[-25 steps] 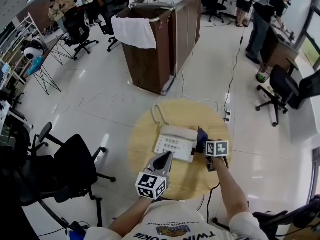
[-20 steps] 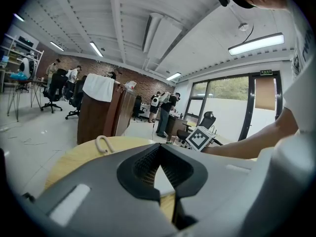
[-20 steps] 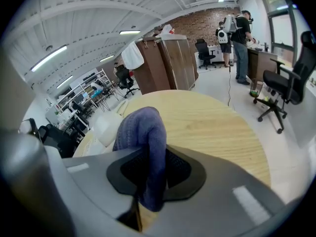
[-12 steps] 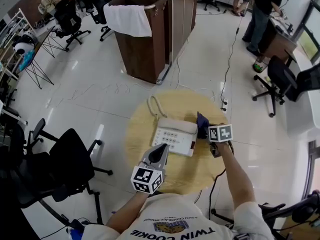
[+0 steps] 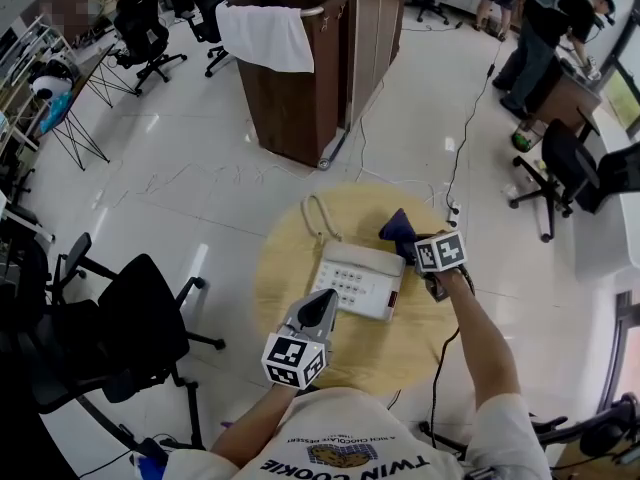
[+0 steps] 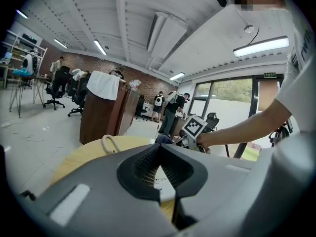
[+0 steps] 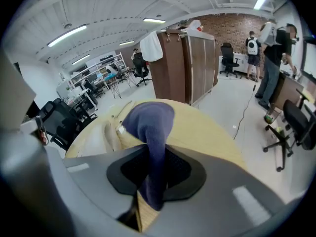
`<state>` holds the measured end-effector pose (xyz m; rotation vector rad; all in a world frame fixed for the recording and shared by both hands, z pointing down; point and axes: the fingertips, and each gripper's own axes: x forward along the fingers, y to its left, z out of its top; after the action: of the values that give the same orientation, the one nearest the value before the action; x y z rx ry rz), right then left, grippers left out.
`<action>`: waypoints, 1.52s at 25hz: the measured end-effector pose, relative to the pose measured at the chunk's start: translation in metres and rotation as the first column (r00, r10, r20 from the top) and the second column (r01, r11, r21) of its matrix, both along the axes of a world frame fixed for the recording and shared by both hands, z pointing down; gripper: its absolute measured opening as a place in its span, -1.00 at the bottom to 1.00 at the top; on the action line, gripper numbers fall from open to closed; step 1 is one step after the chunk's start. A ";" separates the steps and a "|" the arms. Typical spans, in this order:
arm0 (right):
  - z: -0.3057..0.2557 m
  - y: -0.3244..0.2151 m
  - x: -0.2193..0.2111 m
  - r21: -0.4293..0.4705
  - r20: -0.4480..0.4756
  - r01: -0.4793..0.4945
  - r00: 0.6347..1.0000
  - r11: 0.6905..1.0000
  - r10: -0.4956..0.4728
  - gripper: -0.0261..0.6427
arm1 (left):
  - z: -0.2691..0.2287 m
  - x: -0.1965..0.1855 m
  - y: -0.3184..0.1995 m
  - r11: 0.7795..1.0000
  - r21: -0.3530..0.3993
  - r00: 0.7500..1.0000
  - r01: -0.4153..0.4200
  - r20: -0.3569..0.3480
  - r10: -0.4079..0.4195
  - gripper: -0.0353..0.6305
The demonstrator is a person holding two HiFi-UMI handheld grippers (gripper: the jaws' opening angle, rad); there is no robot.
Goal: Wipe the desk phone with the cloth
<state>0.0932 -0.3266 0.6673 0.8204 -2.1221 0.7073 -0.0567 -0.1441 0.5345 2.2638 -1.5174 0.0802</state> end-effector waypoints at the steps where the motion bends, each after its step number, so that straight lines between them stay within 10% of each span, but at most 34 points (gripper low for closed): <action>1: 0.000 -0.002 -0.005 -0.009 -0.001 0.021 1.000 1.000 -0.021 -0.72 | 0.001 -0.002 -0.001 1.000 0.000 1.000 0.003 0.000 -0.003 -0.92; 20: 0.007 -0.009 -0.118 -0.147 0.032 0.257 0.966 0.955 -0.255 -0.72 | 0.015 -0.039 -0.009 0.998 -0.038 0.999 0.043 -0.010 -0.044 -0.92; 38: 0.003 0.003 -0.190 -0.102 0.015 0.389 0.921 0.916 -0.389 -0.72 | 0.020 -0.057 -0.010 0.995 -0.053 0.997 0.079 -0.019 -0.080 -0.92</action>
<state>-0.0972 -0.3236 0.6700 0.3244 -2.1346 0.5915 -0.1139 -0.1538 0.5548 2.1548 -1.5737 0.0718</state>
